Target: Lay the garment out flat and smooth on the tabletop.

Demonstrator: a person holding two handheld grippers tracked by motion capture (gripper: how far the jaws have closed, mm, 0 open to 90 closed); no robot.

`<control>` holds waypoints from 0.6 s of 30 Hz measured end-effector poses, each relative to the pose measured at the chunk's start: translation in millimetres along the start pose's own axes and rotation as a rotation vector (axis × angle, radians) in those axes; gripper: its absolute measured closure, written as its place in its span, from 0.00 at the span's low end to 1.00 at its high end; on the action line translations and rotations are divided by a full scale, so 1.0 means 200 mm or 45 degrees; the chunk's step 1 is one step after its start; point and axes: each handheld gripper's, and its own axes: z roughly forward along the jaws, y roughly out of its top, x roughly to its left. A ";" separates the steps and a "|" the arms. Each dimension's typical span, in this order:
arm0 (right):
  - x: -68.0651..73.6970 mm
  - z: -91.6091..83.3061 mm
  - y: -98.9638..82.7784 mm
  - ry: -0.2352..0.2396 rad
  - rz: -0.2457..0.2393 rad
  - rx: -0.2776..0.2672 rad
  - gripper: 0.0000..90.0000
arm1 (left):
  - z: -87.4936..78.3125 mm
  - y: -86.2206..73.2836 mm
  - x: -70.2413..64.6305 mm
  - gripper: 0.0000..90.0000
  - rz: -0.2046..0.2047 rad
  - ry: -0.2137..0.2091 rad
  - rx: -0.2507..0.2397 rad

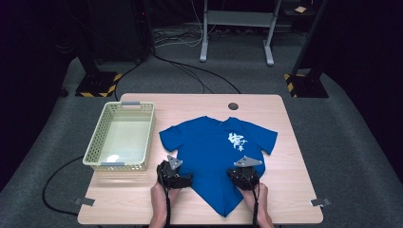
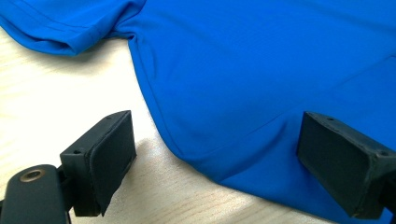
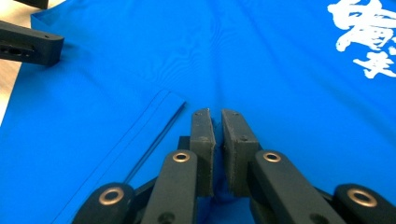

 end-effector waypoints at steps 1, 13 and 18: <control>0.00 -0.01 0.00 0.003 0.006 -0.005 0.93 | 0.00 0.00 0.00 0.12 0.003 0.000 0.002; -0.02 -0.06 -0.04 0.007 0.026 -0.028 0.93 | 0.00 0.00 0.00 0.12 0.007 0.001 0.001; -0.03 -0.09 -0.06 0.005 0.047 -0.047 0.93 | 0.00 0.00 0.00 0.12 0.006 0.001 0.002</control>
